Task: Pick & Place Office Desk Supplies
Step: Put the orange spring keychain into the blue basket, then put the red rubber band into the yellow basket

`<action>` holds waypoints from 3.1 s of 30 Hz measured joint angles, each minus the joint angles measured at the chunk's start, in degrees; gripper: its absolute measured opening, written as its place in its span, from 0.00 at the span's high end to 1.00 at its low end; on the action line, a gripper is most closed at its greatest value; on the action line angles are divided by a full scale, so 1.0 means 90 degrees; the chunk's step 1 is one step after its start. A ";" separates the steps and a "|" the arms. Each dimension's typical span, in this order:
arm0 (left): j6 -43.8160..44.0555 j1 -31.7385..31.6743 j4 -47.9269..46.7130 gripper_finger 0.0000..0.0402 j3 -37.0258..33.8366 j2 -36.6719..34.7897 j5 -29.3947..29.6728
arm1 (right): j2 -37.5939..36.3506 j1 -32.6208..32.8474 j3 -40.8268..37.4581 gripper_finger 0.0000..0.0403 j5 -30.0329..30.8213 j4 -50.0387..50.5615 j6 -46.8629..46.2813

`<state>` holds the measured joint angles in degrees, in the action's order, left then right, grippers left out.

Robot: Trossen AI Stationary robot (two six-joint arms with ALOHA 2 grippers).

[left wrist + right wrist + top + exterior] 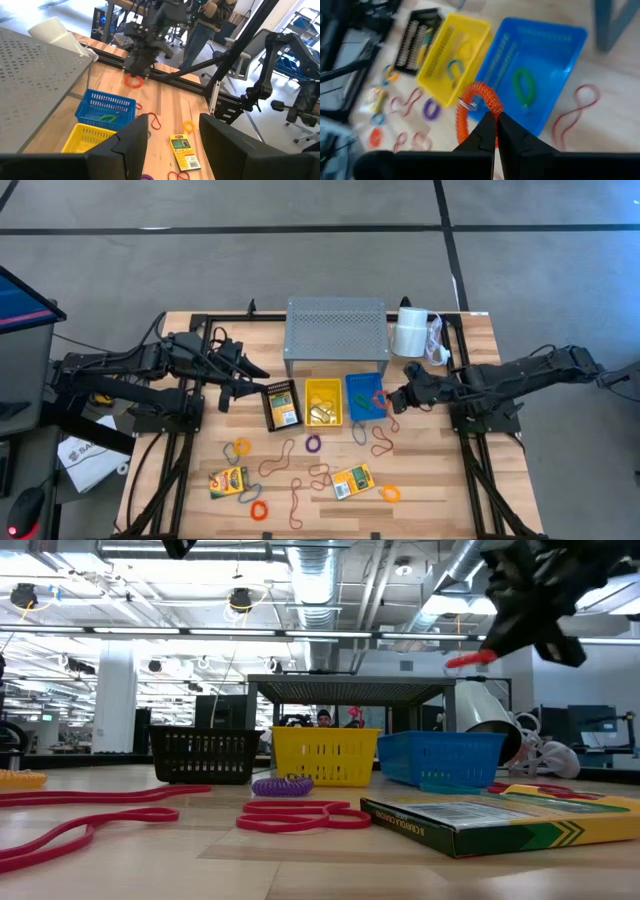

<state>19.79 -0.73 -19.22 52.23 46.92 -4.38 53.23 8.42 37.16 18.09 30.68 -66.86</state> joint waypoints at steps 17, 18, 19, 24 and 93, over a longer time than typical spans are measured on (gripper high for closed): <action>-0.0002 -0.0001 0.0028 0.57 0.0000 0.0002 0.0182 | 0.1769 -0.1476 -0.0004 1.00 -0.1178 -0.1167 0.1123; -0.0002 -0.0001 0.0026 0.57 0.0000 0.0002 0.0182 | 0.1847 -0.1490 -0.0004 1.00 -0.1197 -0.1193 0.1128; -0.0002 -0.0001 0.0028 0.57 0.0000 0.0002 0.0182 | 0.1914 -0.1498 -0.0004 1.00 -0.1200 -0.1174 0.1147; -0.0002 -0.0001 0.0028 0.57 0.0000 0.0001 0.0180 | 0.2132 -0.1495 -0.0004 1.00 -0.1355 -0.1376 0.1208; -0.0168 -0.0001 -0.0008 0.57 0.0000 0.0002 0.0199 | 0.2565 0.0318 0.0102 0.64 -0.1842 0.0924 0.0317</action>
<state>18.28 -0.73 -19.29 52.23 46.94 -2.59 76.31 11.28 38.08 1.51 38.99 -64.01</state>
